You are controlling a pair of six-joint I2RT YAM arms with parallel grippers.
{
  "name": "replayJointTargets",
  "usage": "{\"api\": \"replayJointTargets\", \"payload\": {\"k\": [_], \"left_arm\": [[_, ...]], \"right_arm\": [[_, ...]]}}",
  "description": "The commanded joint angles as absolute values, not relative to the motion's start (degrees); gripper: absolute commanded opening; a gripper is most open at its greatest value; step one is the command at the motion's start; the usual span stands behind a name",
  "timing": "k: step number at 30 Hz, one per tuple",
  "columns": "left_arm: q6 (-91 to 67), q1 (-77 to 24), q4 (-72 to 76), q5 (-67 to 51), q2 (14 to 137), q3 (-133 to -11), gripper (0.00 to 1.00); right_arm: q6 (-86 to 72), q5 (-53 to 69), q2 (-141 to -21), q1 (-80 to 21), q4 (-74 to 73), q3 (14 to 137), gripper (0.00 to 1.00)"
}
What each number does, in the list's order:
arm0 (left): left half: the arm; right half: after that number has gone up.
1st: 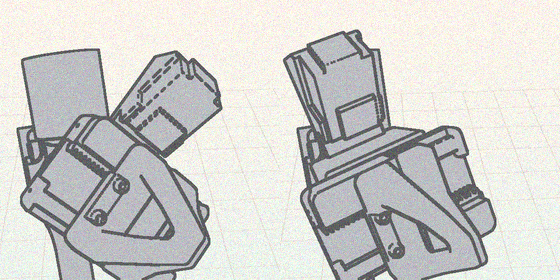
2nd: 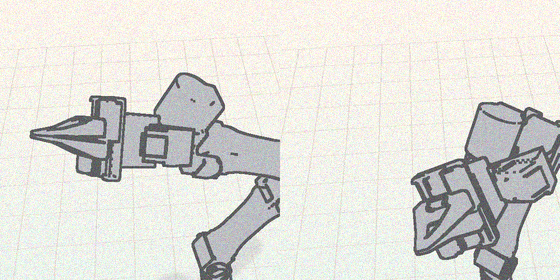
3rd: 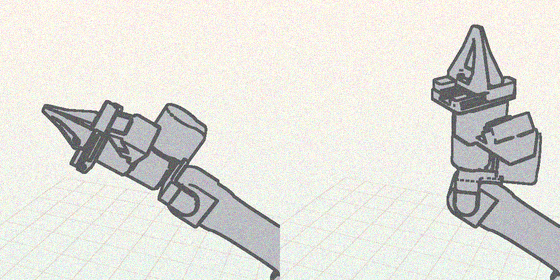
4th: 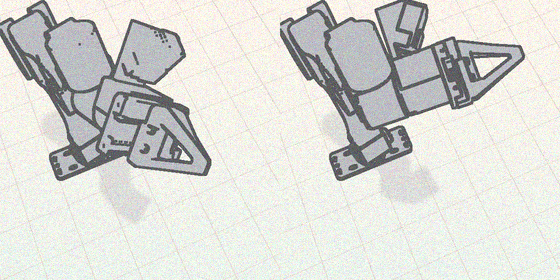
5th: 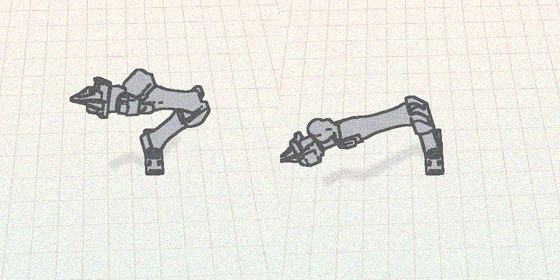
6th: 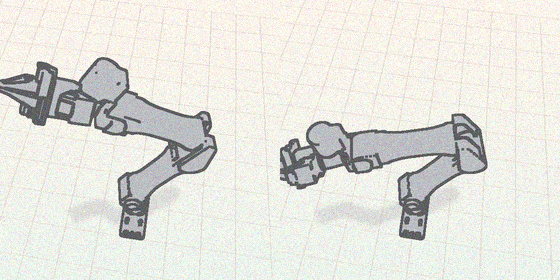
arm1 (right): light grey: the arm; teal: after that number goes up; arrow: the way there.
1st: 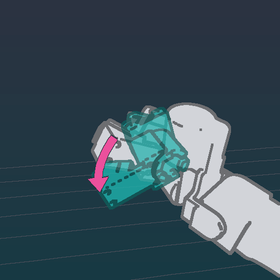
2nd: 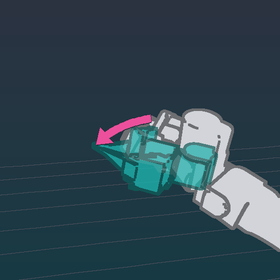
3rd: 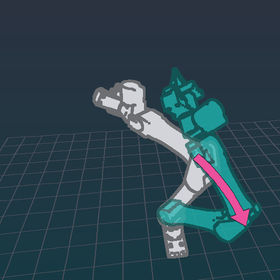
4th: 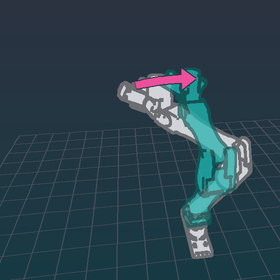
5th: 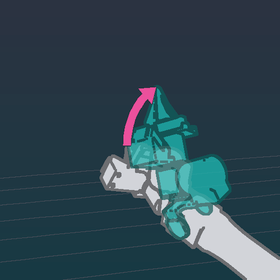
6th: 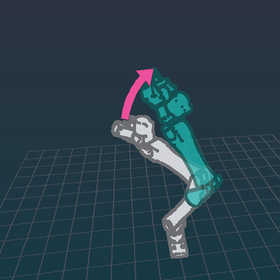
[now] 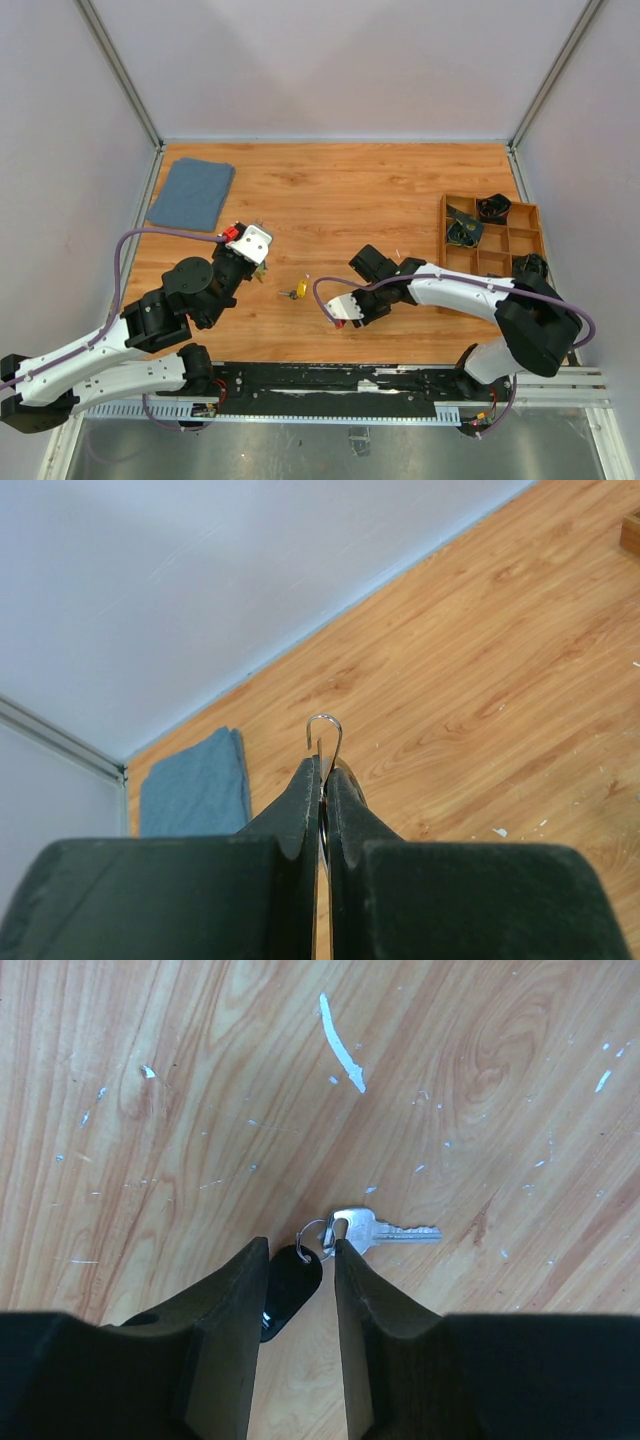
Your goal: Put the keys on the keyring
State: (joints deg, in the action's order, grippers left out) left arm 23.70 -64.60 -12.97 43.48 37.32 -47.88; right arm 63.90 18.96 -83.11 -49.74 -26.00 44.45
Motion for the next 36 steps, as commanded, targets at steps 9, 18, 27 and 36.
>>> {"api": "replayJointTargets", "payload": {"k": [9, 18, 27, 36], "left_arm": [[24.47, -64.29, -11.1, 44.55, 36.54, -48.45, 0.01], [24.7, -64.29, -11.01, 44.47, 37.0, -48.69, 0.01], [25.31, -64.33, -10.56, 44.47, 37.22, -48.69, 0.01], [25.31, -64.25, -10.38, 44.25, 37.53, -48.8, 0.01]], "right_arm": [[63.66, 16.81, -86.62, -49.92, -27.67, 46.63, 0.29], [63.02, 15.23, -89.21, -49.93, -30.78, 48.05, 0.23], [58.06, 14.23, -90.4, -49.92, -32.18, 49.06, 0.05], [47.82, 12.82, -88.4, -49.93, -32.2, 51.8, 0.01]]}}
